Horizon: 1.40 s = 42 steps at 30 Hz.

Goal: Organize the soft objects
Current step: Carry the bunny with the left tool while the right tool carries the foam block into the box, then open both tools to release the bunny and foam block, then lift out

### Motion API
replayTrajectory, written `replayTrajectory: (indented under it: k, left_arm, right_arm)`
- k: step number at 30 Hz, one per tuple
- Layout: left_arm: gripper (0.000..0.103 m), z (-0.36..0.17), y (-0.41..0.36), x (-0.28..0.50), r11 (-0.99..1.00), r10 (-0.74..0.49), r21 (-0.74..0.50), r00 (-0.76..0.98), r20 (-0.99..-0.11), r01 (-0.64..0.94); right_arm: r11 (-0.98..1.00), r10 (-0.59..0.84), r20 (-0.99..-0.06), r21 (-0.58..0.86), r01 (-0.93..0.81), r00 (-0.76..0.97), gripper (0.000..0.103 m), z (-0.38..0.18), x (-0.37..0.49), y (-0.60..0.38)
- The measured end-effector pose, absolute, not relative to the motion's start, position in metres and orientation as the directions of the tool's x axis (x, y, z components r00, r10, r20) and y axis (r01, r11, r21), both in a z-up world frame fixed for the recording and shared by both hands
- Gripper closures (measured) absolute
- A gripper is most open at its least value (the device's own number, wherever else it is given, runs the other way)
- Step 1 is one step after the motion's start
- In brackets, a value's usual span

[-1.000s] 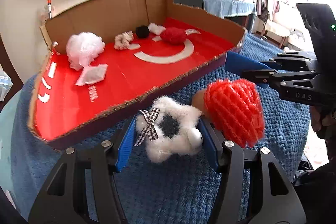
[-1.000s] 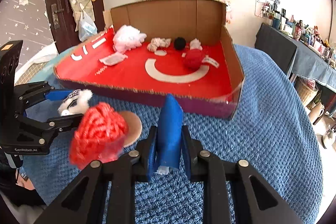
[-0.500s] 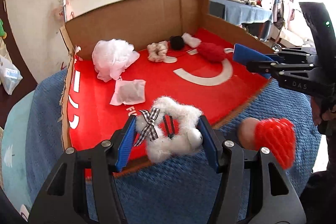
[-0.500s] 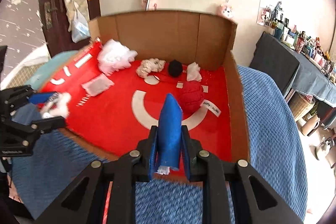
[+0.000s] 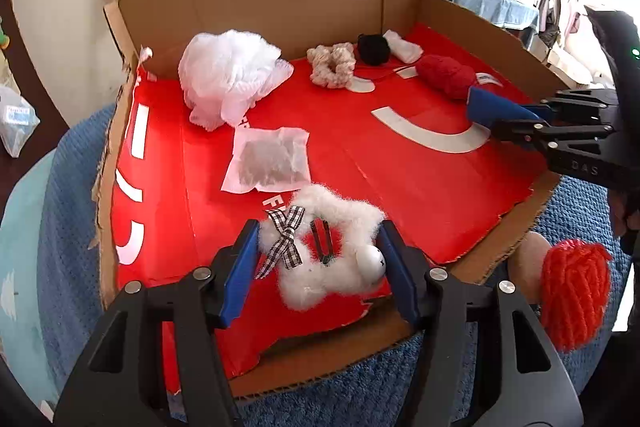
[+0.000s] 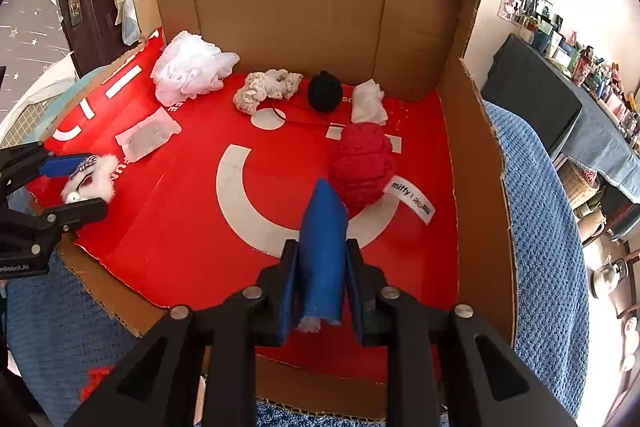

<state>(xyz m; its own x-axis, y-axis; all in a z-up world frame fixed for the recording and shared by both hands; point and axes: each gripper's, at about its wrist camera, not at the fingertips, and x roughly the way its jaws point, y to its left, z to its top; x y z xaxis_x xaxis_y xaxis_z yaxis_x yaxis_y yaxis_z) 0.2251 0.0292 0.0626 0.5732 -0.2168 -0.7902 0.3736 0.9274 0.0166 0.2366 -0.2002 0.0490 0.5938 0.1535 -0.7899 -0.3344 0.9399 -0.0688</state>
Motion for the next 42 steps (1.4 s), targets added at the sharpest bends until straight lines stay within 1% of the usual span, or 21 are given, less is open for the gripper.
replayTrajectory:
  k: [5,8,13,20,28,32,37,39,42]
  left_arm:
    - [0.045,0.058,0.03,0.227,0.929,-0.209,0.019,0.566,-0.797,0.369]
    - [0.045,0.057,0.029,0.229,0.93,-0.209,0.017,0.566,-0.797,0.367]
    - [0.045,0.055,0.029,0.232,0.932,-0.204,0.018,0.566,-0.798,0.362]
    - [0.041,0.054,0.029,0.232,0.933,-0.206,0.017,0.571,-0.795,0.359]
    - [0.04,0.054,0.029,0.232,0.933,-0.205,0.017,0.571,-0.795,0.359]
    - [0.04,0.053,0.029,0.233,0.933,-0.206,0.016,0.571,-0.795,0.359]
    - [0.036,0.054,0.03,0.233,0.934,-0.213,0.007,0.572,-0.792,0.358]
    - [0.032,0.055,0.03,0.231,0.933,-0.219,0.003,0.575,-0.789,0.36]
    - [0.03,0.06,0.029,0.226,0.931,-0.225,0.005,0.586,-0.778,0.364]
  right_arm:
    - [0.94,0.137,-0.792,-0.085,-0.33,0.594,0.077,0.046,0.238,-0.199]
    - [0.94,0.132,-0.792,-0.09,-0.328,0.596,0.074,0.044,0.239,-0.198]
    - [0.941,0.127,-0.79,-0.096,-0.326,0.6,0.073,0.043,0.239,-0.196]
    - [0.937,0.126,-0.79,-0.104,-0.334,0.6,0.061,0.041,0.238,-0.194]
    - [0.936,0.129,-0.791,-0.101,-0.336,0.598,0.055,0.041,0.239,-0.193]
    - [0.935,0.136,-0.79,-0.097,-0.341,0.598,0.047,0.041,0.237,-0.192]
    - [0.935,0.147,-0.789,-0.085,-0.343,0.597,0.043,0.044,0.235,-0.191]
    - [0.936,0.161,-0.789,-0.069,-0.346,0.593,0.04,0.046,0.233,-0.192]
    - [0.935,0.169,-0.782,-0.065,-0.348,0.6,0.036,0.051,0.229,-0.192]
